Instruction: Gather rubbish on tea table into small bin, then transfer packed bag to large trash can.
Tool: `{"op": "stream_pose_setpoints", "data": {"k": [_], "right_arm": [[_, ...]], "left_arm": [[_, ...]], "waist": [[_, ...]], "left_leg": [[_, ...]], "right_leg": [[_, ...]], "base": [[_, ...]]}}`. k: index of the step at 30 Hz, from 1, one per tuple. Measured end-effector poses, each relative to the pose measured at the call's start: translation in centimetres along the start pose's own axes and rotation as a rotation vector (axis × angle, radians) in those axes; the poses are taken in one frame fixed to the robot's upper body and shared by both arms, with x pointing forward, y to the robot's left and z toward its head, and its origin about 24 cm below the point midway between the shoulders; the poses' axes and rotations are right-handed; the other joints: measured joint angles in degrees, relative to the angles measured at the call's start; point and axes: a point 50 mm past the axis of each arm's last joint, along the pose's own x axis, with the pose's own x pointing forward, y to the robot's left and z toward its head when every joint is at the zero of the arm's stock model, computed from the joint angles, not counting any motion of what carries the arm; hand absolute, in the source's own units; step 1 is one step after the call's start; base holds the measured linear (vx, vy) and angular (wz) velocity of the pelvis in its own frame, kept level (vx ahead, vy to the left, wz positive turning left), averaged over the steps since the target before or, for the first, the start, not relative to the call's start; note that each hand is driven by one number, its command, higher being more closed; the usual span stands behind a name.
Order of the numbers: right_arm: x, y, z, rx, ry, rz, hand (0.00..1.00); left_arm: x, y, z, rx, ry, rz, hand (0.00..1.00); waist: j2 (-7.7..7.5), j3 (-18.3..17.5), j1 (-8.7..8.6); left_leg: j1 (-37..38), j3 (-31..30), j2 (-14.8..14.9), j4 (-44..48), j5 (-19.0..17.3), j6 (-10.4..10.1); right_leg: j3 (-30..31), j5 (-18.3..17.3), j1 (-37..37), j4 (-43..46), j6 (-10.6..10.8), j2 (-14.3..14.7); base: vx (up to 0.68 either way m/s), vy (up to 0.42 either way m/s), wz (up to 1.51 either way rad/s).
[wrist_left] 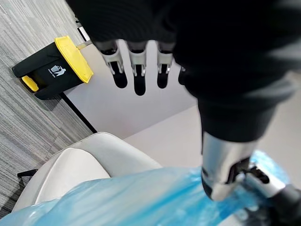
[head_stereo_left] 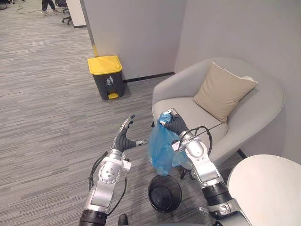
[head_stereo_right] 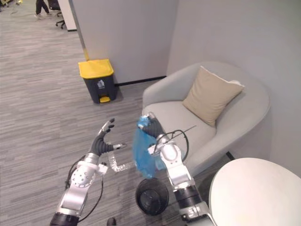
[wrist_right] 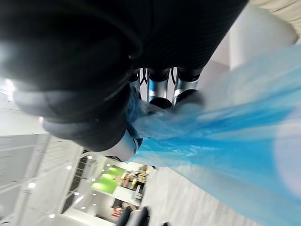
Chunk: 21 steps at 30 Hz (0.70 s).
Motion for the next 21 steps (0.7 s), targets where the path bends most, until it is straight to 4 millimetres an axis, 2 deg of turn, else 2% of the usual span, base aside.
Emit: {"op": "stream_pose_setpoints", "data": {"k": [9,14,21], "right_arm": [[0.0,1.8,1.1,0.063,-0.051,0.093,1.0],[-0.3,3.0,3.2,0.093,-0.139,0.154,1.0],[-0.5,5.1,3.6,0.136,-0.153,0.247,1.0]], "left_arm": [[1.1,-2.0,0.0,-0.016,0.012,-0.153,0.0],[1.3,-3.9,-1.2,-0.045,0.074,-0.263,0.0],[1.9,-5.0,-1.5,-0.031,0.095,-0.31,0.0]], "waist": [[0.24,-0.2,-0.78],[0.5,-1.3,-0.97],[0.66,-2.8,-1.12]], "left_leg": [[0.6,1.6,0.0,-0.3,0.0,0.0],[0.2,2.5,0.0,-0.3,-0.1,0.0],[0.0,2.8,0.0,-0.3,-0.1,0.0]], "right_leg": [[1.6,0.5,-0.4,-0.6,0.1,0.0],[2.5,1.2,-0.9,-1.4,0.1,0.1],[2.9,1.6,-1.2,-1.4,0.2,0.1]], "base": [[-0.03,0.003,-0.1],[0.01,0.002,-0.07],[0.01,0.001,-0.02]]}}
